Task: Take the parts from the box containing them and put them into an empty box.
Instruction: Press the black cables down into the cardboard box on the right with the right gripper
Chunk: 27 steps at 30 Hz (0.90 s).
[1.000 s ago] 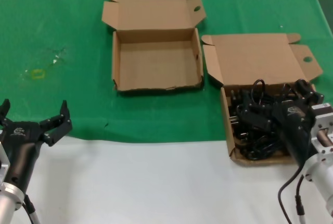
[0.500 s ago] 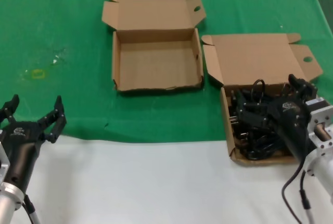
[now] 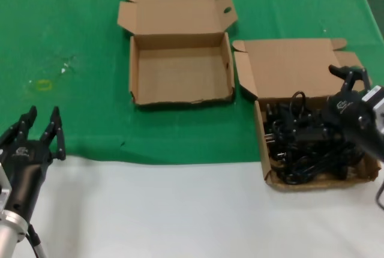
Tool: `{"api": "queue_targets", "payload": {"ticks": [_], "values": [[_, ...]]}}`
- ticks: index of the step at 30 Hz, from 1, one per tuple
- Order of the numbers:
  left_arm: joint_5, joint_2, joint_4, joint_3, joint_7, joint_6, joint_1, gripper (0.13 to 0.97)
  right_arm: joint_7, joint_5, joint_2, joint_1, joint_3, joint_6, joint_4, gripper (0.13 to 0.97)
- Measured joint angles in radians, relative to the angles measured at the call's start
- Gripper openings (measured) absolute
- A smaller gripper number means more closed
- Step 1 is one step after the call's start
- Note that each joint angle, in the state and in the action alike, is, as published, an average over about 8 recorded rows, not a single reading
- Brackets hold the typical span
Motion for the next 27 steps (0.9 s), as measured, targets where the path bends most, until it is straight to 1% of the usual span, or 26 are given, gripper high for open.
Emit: {"api": "queue_targets", "payload": {"ticks": [2, 3, 7, 11, 12, 16, 20, 24, 27], "values": [[0.0, 0.0, 0.0, 0.0, 0.0, 0.0, 0.0, 0.363, 0.009, -0.007, 0.04, 0.037, -0.007, -0.07, -0.01, 0.966], [0.0, 0.0, 0.0, 0.0, 0.0, 0.0, 0.0, 0.363, 0.011, -0.011, 0.058, 0.057, -0.011, -0.108, -0.016, 0.966], [0.0, 0.0, 0.0, 0.0, 0.0, 0.0, 0.0, 0.292, 0.008, -0.029, 0.114, 0.151, -0.032, -0.262, -0.05, 0.966], [0.0, 0.0, 0.0, 0.0, 0.0, 0.0, 0.0, 0.221, -0.032, -0.055, 0.142, 0.27, -0.065, -0.429, -0.11, 0.966], [0.0, 0.0, 0.0, 0.0, 0.0, 0.0, 0.0, 0.221, -0.048, -0.063, 0.144, 0.302, -0.074, -0.47, -0.129, 0.966], [0.0, 0.0, 0.0, 0.0, 0.0, 0.0, 0.0, 0.186, -0.131, -0.093, 0.135, 0.429, -0.113, -0.628, -0.222, 0.966], [0.0, 0.0, 0.0, 0.0, 0.0, 0.0, 0.0, 0.151, -0.249, -0.132, 0.107, 0.553, -0.157, -0.772, -0.336, 0.966], [0.0, 0.0, 0.0, 0.0, 0.0, 0.0, 0.0, 0.151, -0.383, -0.174, 0.065, 0.67, -0.199, -0.892, -0.46, 0.966], [0.0, 0.0, 0.0, 0.0, 0.0, 0.0, 0.0, 0.148, -0.471, -0.199, 0.029, 0.742, -0.224, -0.958, -0.545, 0.966]]}}
